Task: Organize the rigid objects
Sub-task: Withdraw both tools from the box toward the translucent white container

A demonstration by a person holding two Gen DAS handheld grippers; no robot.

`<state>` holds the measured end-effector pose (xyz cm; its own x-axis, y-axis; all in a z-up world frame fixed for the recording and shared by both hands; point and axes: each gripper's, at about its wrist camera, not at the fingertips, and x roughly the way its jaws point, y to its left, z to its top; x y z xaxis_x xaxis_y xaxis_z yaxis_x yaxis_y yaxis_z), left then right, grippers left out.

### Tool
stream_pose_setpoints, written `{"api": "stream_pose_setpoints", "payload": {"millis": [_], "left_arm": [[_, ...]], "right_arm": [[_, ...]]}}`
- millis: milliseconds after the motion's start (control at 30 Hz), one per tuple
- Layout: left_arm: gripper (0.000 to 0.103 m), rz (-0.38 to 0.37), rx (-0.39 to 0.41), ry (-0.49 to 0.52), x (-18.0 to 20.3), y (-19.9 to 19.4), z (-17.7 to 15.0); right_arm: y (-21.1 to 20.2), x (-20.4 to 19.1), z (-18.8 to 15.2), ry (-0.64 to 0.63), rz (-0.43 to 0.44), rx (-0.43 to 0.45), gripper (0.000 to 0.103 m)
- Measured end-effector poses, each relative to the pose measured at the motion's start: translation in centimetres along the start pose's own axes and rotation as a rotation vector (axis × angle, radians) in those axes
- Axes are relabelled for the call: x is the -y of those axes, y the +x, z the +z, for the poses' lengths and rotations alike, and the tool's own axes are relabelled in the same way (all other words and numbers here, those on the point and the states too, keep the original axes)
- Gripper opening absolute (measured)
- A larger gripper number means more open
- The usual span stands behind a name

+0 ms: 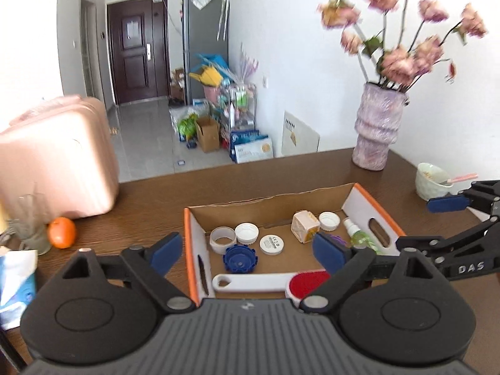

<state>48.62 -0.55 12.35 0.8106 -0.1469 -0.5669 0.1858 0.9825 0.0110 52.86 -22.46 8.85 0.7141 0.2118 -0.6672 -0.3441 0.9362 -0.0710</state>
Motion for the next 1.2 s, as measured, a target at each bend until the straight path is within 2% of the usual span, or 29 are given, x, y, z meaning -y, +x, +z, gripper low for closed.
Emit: {"api": "stream_pose_setpoints", "payload": {"millis": [233,400,567,733,800,867,933,1033,1100,1167,1200], "left_arm": [[0.099,0.033,0.114,-0.012,0.3,-8.7,-3.2],[0.103,0.084,0.2,-0.005,1.5,-13.8,-6.8],[0.103,0.17,0.27,0.018,3.3,-16.7,-11.1],[0.103,0.17,0.298,-0.043,3.8,-19.6,-14.7],[0.103,0.176,0.325,-0.055,3.9,-21.0,-16.3],[0.103,0.225,0.347,-0.065,4.2,-22.3,-18.5],[0.103,0.242,0.335,-0.068,4.6,-23.5,-20.8],[0.103,0.196,0.341,-0.091,4.8,-26.2,-24.2],[0.103,0.201,0.349,-0.074,5.0,-27.6,-26.2],[0.103,0.223,0.315,-0.081,5.0,-28.5,-27.9],[0.103,0.201,0.3,-0.09,4.8,-28.9,-28.6]], "right_arm": [[-8.8,-1.9,-2.9,-0.028,-0.031,0.126,0.084],[-13.8,-3.1,-6.3,-0.009,-0.055,0.28,0.087],[-16.9,-4.2,-10.5,0.04,-0.015,0.411,0.088],[-19.4,-5.6,-14.3,0.048,-0.016,0.496,0.088],[-20.4,-5.9,-15.7,0.071,-0.003,0.519,0.089],[-21.3,-6.4,-17.4,0.076,-0.007,0.53,0.092],[-22.3,-7.0,-19.4,0.081,-0.006,0.525,0.097],[-23.7,-8.3,-23.1,0.087,0.023,0.489,0.097],[-24.5,-9.2,-26.0,0.09,0.048,0.466,0.098],[-25.2,-9.7,-28.7,0.124,0.06,0.449,0.098],[-25.5,-9.9,-30.0,0.142,0.061,0.44,0.099]]}}
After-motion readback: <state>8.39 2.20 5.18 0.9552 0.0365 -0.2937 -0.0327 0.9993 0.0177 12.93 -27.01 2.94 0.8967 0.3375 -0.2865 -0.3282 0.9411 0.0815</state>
